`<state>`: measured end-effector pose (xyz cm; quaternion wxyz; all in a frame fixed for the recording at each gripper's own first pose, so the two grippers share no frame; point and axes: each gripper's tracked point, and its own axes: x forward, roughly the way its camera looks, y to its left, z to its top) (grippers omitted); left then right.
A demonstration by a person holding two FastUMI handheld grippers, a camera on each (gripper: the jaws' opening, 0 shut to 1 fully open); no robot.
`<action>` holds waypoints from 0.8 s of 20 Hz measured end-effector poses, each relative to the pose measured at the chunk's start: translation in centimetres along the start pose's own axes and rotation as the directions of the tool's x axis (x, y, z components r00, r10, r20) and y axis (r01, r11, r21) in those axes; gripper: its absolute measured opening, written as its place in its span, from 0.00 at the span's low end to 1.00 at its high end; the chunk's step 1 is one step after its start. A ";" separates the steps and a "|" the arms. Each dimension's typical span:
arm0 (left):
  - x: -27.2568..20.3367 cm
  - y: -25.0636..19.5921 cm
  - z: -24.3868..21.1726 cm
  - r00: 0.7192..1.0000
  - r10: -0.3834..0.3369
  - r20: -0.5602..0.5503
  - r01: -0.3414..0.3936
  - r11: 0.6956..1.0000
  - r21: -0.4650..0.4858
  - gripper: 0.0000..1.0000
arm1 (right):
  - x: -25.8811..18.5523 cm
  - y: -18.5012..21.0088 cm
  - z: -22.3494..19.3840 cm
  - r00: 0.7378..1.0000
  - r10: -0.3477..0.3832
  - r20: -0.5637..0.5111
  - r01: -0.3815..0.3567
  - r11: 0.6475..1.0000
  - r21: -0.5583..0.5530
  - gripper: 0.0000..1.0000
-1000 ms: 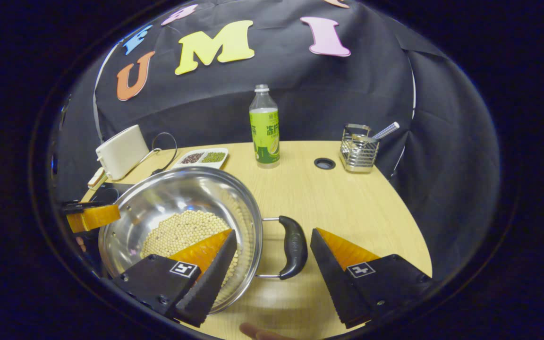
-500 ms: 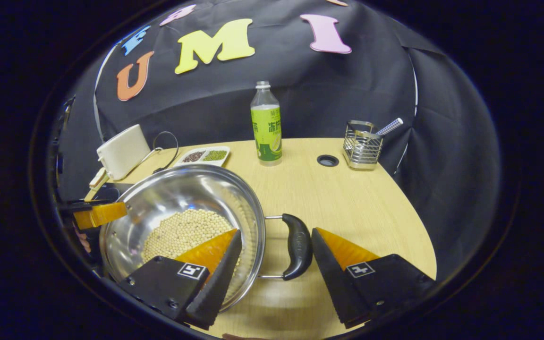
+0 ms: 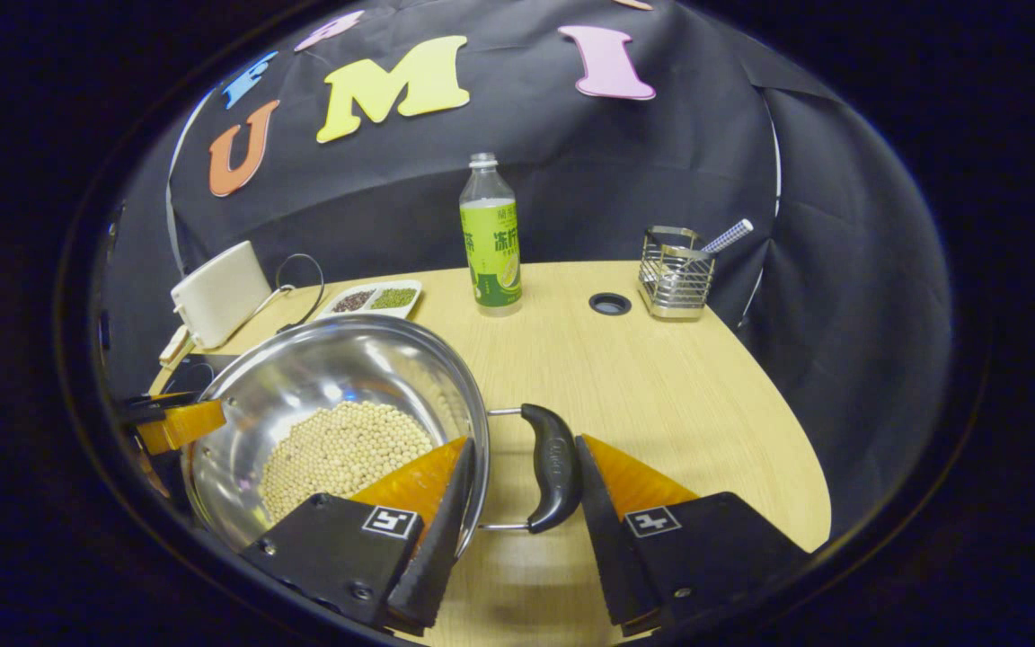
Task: First push the handle of the pot to place it horizontally, then grasp the pot with both hands and set it on the induction cooktop.
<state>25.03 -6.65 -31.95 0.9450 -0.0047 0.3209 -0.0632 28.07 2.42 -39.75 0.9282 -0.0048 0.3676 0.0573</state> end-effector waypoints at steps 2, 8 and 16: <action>-0.1 0.0 0.1 1.000 -0.006 0.003 0.006 1.000 0.005 0.61 | -0.2 0.0 -0.2 1.000 -0.001 -0.020 0.001 1.000 0.006 0.67; 0.0 0.0 0.2 0.999 -0.045 0.025 0.044 0.998 0.036 0.58 | -0.5 0.0 -0.4 0.999 0.007 -0.038 -0.007 1.000 0.006 0.65; 0.0 0.1 0.1 0.998 -0.055 -0.013 0.056 0.998 0.029 0.58 | -0.4 0.2 -0.2 0.997 0.030 -0.066 -0.031 0.999 -0.024 0.62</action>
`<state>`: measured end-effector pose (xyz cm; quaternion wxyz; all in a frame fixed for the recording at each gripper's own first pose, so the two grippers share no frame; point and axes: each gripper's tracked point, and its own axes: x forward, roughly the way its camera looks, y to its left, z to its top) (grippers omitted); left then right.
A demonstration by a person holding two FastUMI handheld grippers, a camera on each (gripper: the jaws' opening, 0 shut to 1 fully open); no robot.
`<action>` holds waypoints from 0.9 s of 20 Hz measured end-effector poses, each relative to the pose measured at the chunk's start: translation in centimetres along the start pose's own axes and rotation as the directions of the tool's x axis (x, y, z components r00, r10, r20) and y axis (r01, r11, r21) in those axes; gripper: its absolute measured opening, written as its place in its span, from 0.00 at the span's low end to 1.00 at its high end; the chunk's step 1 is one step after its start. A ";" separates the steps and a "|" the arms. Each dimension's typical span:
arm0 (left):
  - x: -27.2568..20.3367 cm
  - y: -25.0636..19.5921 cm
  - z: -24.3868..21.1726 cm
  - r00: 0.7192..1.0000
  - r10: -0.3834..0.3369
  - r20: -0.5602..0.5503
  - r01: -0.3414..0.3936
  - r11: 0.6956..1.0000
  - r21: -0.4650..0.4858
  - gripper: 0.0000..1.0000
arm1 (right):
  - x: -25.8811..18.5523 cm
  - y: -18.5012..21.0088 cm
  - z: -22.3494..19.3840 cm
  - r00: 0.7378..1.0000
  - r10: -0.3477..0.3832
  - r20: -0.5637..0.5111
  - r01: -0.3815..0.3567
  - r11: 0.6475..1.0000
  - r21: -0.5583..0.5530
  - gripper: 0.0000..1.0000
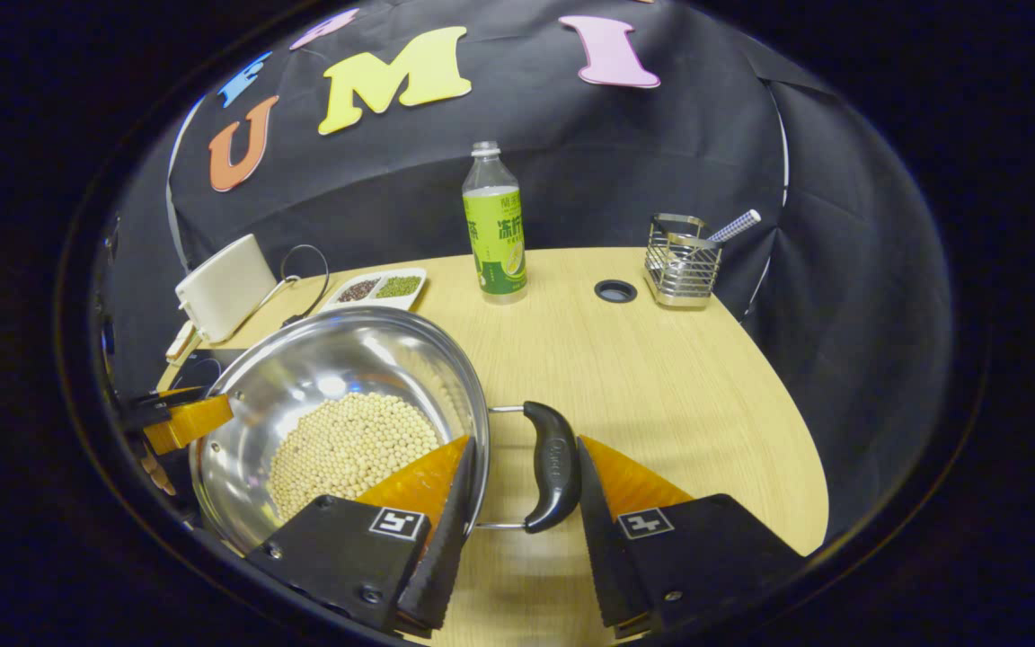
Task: First push the handle of the pot to place it horizontally, then grasp the pot with both hands and set it on the induction cooktop.
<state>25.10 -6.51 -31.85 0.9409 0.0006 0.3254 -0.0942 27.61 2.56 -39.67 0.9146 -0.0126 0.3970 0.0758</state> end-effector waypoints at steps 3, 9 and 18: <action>-0.5 0.0 -0.2 0.999 0.007 -0.042 -0.009 0.999 -0.048 0.57 | 0.1 0.1 0.2 1.000 0.003 -0.029 -0.003 1.000 0.001 0.63; -1.9 0.6 -0.1 0.998 0.005 -0.055 -0.008 0.999 -0.043 0.53 | -2.1 1.1 0.2 0.996 0.004 -0.084 -0.001 0.999 0.032 0.61; -8.6 1.8 3.3 0.999 0.021 0.026 -0.020 0.999 -0.037 0.53 | -8.9 3.7 3.2 0.999 0.005 -0.033 -0.004 0.999 0.049 0.60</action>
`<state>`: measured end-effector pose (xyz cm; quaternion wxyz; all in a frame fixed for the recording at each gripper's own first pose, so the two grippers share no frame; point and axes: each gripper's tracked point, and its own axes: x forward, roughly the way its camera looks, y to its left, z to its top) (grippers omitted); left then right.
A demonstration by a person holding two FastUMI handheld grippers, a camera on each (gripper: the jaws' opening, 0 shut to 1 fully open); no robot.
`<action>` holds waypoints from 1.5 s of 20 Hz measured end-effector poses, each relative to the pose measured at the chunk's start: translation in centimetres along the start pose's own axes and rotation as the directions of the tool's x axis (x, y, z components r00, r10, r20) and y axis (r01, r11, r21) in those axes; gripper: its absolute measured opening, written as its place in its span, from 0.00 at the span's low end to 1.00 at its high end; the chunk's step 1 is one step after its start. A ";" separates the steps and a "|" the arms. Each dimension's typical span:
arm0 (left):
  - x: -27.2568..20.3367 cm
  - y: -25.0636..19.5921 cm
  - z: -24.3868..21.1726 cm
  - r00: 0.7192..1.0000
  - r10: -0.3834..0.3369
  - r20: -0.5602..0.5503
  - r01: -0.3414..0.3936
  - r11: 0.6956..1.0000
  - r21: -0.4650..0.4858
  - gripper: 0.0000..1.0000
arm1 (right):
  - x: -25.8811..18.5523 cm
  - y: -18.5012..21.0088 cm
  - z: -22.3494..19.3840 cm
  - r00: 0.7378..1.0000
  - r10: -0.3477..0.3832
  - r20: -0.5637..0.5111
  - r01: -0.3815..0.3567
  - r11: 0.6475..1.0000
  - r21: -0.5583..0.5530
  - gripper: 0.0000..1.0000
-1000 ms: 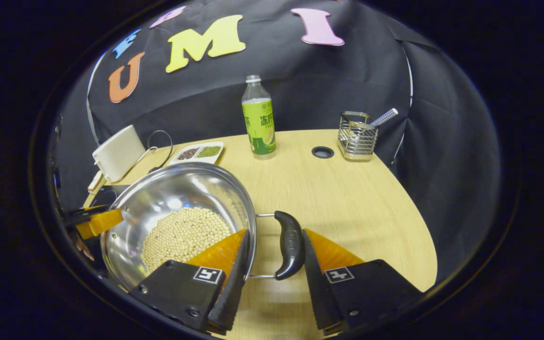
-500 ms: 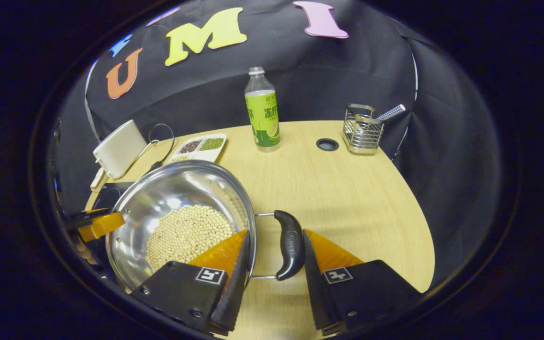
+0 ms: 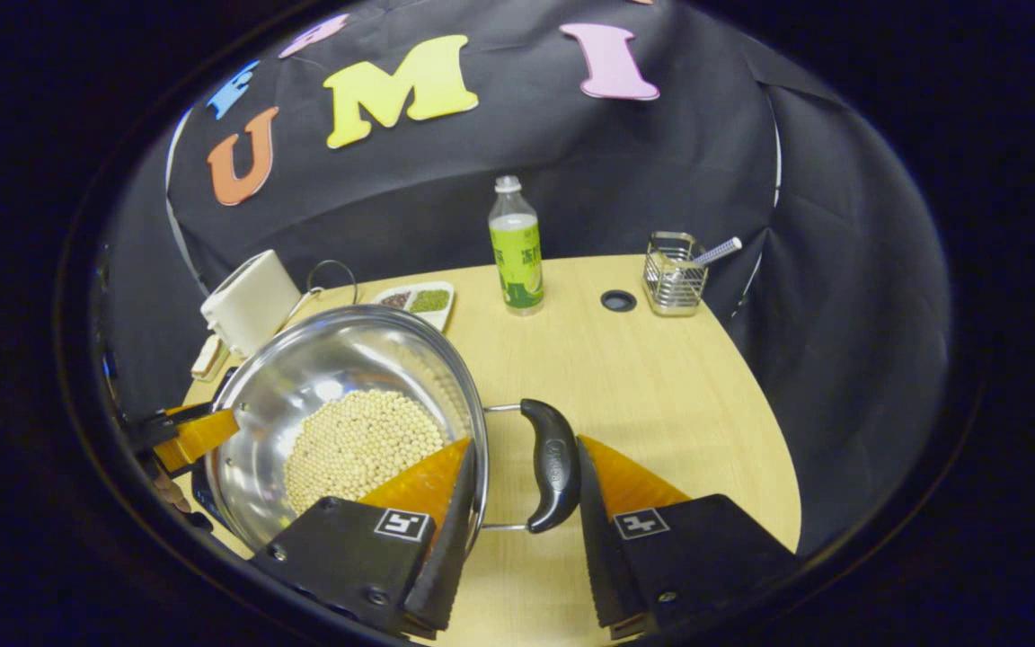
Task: First push the handle of the pot to place it horizontally, then grasp the pot with both hands and set it on the induction cooktop.
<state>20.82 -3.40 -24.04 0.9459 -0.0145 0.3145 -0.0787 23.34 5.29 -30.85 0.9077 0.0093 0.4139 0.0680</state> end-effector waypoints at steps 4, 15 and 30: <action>-3.1 1.0 1.6 1.000 0.005 0.018 -0.005 1.000 0.030 0.53 | -3.2 1.5 0.5 1.000 0.004 -0.007 -0.004 1.000 0.013 0.58; -9.8 7.3 4.4 0.997 0.068 0.021 -0.069 0.998 0.011 0.53 | -7.4 9.7 2.9 0.998 0.069 0.001 -0.069 0.996 -0.049 0.58; -9.4 19.7 5.6 0.990 0.137 0.033 -0.134 0.987 -0.088 0.53 | -3.3 23.0 4.1 0.993 0.115 -0.015 -0.116 0.989 -0.092 0.60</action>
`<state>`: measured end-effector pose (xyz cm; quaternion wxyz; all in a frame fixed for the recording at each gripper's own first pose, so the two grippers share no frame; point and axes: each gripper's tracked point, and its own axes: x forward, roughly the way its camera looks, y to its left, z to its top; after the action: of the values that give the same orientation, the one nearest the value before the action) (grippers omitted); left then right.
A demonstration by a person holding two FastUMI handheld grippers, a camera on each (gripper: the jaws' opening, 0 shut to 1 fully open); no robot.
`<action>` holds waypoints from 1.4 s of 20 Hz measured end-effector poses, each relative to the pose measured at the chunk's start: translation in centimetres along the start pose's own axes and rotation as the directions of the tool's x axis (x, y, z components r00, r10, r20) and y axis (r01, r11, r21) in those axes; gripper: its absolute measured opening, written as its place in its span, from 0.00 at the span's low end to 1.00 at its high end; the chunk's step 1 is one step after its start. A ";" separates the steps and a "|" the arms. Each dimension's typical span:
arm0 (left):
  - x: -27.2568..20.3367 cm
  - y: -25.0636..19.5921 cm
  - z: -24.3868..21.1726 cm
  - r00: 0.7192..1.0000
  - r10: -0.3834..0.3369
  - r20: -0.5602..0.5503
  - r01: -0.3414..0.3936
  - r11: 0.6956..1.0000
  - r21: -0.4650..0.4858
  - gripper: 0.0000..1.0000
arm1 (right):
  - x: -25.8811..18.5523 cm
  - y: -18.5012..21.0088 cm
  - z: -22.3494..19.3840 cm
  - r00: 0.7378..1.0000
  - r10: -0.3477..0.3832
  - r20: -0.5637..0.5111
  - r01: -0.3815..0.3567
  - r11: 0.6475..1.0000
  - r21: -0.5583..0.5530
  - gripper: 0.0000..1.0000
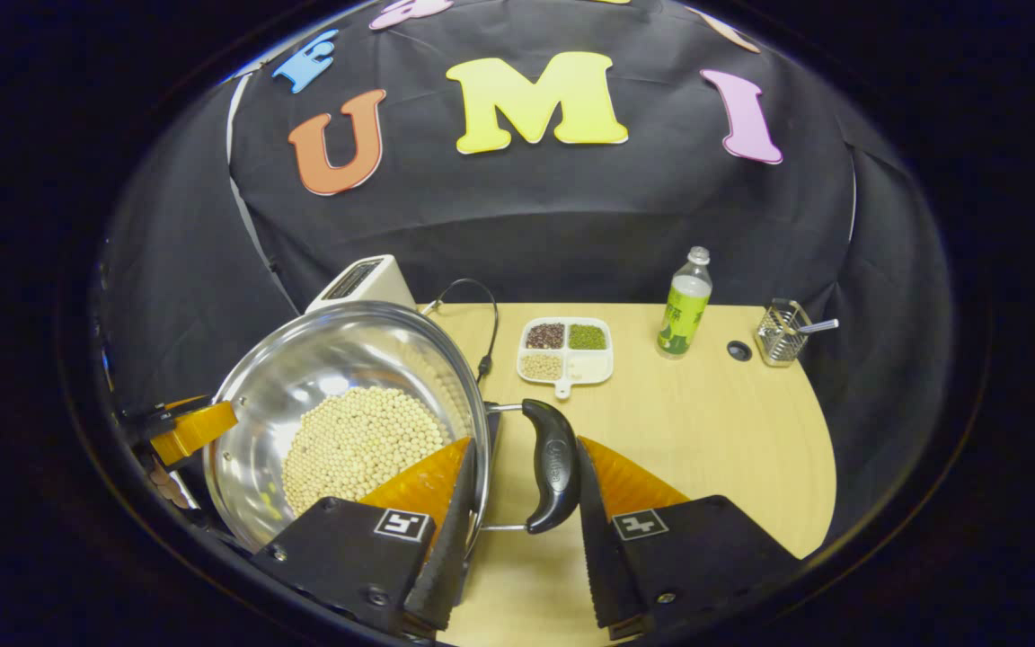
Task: First push the handle of the pot to place it horizontally, then grasp the pot with both hands and set it on the induction cooktop.
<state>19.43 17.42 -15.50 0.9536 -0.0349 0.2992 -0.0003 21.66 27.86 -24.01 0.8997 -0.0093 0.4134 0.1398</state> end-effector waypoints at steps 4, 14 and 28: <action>2.6 2.0 -1.2 0.999 0.009 -0.034 -0.010 1.000 -0.025 0.53 | 3.3 1.6 -0.7 1.000 -0.008 -0.021 0.008 1.000 -0.014 0.58; 9.5 4.1 -4.9 0.995 0.006 -0.098 -0.010 0.999 -0.034 0.53 | 10.9 2.5 -4.8 0.995 -0.020 -0.103 0.023 0.999 0.033 0.59; 10.1 4.6 -5.9 1.000 -0.015 0.026 0.016 1.000 -0.027 0.57 | 12.6 2.2 -4.4 0.996 0.082 0.033 -0.083 0.996 0.028 0.66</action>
<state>24.27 21.45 -26.37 0.9567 -0.0502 0.2866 -0.0032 25.58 32.48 -36.06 0.8996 0.0232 0.4013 0.1710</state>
